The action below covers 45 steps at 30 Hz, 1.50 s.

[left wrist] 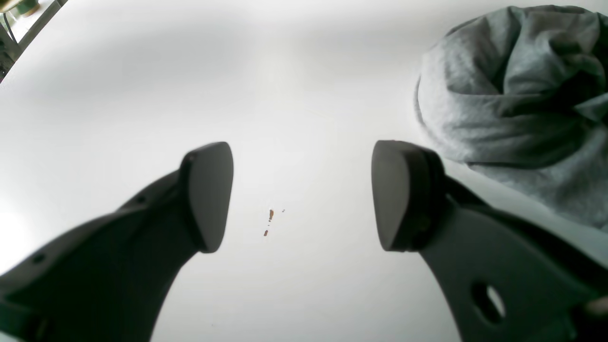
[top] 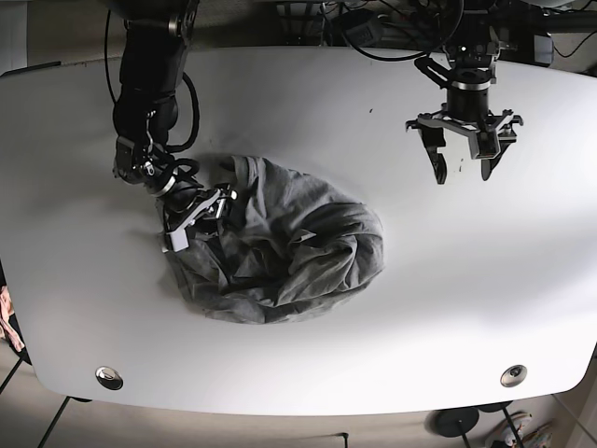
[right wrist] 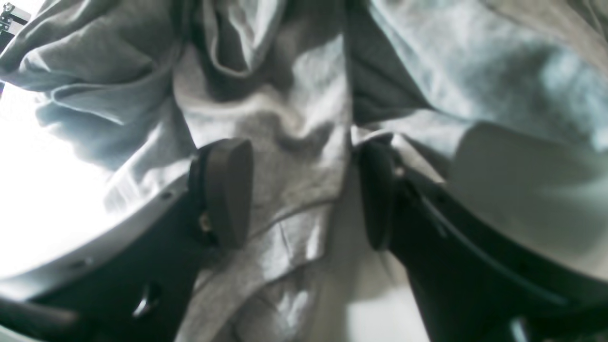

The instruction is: Fold the T-shirt properly

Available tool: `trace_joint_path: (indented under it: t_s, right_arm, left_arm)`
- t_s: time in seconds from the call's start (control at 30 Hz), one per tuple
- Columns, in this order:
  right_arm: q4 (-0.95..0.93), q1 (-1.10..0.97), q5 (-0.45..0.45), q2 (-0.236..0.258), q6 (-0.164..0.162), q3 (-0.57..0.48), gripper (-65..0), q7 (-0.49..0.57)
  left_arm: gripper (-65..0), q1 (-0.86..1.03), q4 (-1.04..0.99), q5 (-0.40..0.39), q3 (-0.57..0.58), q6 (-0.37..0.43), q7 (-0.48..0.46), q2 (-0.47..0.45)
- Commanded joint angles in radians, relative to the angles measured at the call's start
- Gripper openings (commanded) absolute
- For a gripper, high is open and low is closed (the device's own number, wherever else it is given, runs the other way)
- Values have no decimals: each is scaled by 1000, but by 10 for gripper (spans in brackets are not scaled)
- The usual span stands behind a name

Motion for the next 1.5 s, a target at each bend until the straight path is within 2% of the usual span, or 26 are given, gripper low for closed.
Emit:
trace_joint_path:
  t_s: [0.03,0.13,0.27,0.33,0.4,0.47,0.63,0.83,0.93,0.97,1.07,1.2,1.3,1.5]
  right_arm:
    - [9,17,-3,-1,0,-1,-308,-3]
    - [5,22,-3,-6,0,-1,-320,-3]
    - [2,33,-12,-23,0,-3,-484,-3]
    - [-7,39,-11,-24,0,-3,-526,-3]
    - [-7,42,-12,-24,-2,-3,-634,-4]
    - [68,36,-9,-20,-3,-3,-631,-32]
    - [503,2,-12,-17,-6,-3,-633,-248]
    - [740,195,-6,-17,-2,-5,-633,-468]
    - [747,336,-4,-15,0,-6,-633,-506]
    - [747,376,-4,-1,0,-14,-633,-508]
    - [750,519,-4,52,0,-129,-633,-508]
    - [748,712,-4,62,0,-207,-633,-535]
    - [744,853,-9,51,0,-250,-631,-543]
    - [519,1141,-9,-67,0,-291,-631,-540]
  left_arm:
    - [-229,0,17,2,-1,1,-28,-3]
    - [-229,0,17,2,-1,1,-28,-3]
    - [-229,0,17,2,-3,1,-28,-3]
    - [-229,0,17,2,-3,1,-28,-3]
    - [-229,0,17,2,-3,1,-29,-3]
    - [-229,0,17,2,-3,1,-29,-3]
    - [-229,-2,26,-7,10,-4,-34,-3]
    - [-224,-20,29,-8,117,-4,-37,-4]
    - [-224,-23,43,-8,168,-4,-37,-4]
    - [-225,-31,46,-8,183,-4,-38,-1]
    - [-226,-54,56,-8,227,-4,-43,0]
    - [-225,-65,56,-8,252,-4,-146,-3]
    - [-225,-91,56,-8,247,-4,-150,0]
    - [-225,-120,56,-8,244,-4,-150,0]
